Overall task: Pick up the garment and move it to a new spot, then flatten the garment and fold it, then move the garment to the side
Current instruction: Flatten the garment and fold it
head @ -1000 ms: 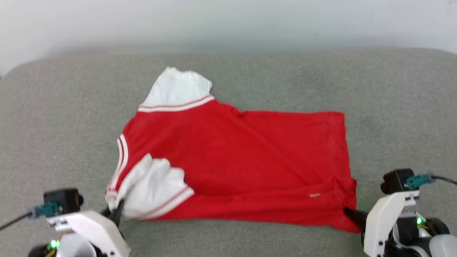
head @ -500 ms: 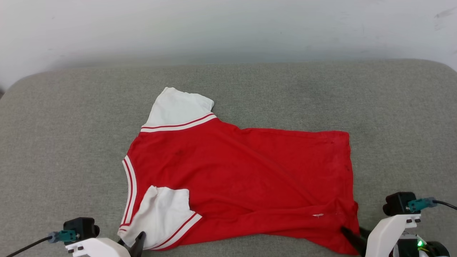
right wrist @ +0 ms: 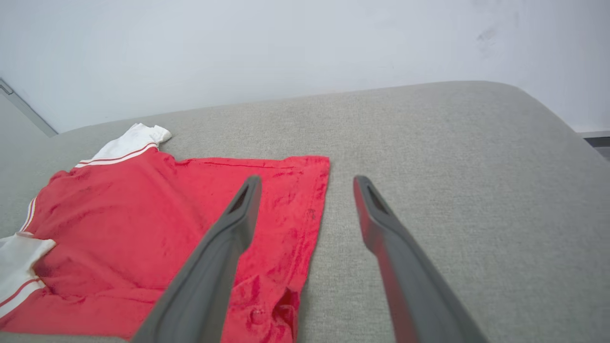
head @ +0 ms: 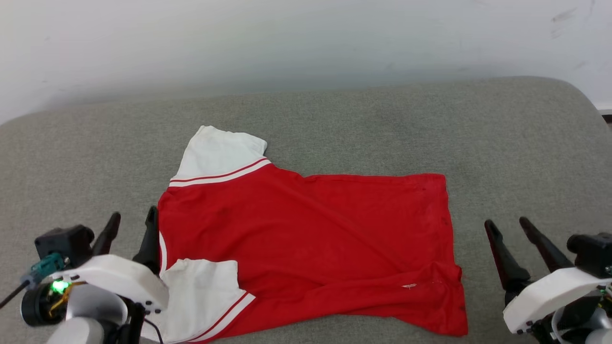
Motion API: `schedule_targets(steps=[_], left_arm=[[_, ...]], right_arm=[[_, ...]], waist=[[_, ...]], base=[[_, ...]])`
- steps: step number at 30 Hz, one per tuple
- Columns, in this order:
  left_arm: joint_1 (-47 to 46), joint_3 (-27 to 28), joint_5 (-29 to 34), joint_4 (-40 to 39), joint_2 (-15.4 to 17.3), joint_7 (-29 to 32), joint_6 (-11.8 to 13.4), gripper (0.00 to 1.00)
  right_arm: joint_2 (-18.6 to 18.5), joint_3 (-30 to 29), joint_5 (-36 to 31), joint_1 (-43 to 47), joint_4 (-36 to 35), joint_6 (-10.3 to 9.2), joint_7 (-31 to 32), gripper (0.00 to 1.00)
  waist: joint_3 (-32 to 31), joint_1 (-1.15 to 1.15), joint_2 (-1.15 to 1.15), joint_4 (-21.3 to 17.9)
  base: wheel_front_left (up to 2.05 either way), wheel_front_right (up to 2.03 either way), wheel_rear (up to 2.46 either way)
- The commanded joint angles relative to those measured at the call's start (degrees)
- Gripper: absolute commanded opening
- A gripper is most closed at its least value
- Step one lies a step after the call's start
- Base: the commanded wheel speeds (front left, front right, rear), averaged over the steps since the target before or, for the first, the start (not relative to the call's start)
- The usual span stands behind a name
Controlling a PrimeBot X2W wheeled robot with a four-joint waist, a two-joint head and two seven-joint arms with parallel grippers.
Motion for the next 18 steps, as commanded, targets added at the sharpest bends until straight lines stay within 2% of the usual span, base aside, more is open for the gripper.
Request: schedule_targets(steps=[1,8,15,18], left_arm=[[-2.21,-0.27,1.13,0.13,0.71,-0.25,0.17,1.00],[-18.45,0.04,1.84,6.58,2.49,2.87,-3.42,1.00],[-33.43,-1.43,-0.20,13.68,6.49,14.39,-8.16,1.00],[-36.92,-2.26,-0.97,16.05,7.55,18.66,-9.73,1.00]], right_arm=[[0.82,-0.49,-1.10,-1.37,-1.17,-0.01,-1.11,1.00],[3.78,-2.07,-4.77,-6.48,-7.45,-0.01,-4.11,1.00],[5.14,-0.40,-5.81,-11.57,-10.71,-0.01,-5.44,1.00],[5.52,0.21,-5.80,-12.71,-10.96,-0.01,-6.06,1.00]], waist=[[0.58,0.00,0.00,-0.68],[7.03,0.00,0.00,-4.10],[15.47,0.00,0.00,-7.97],[17.40,0.00,0.00,-9.02]], base=[[0.00,0.00,0.00],[0.00,0.00,0.00],[0.00,0.00,0.00],[0.00,0.00,0.00]])
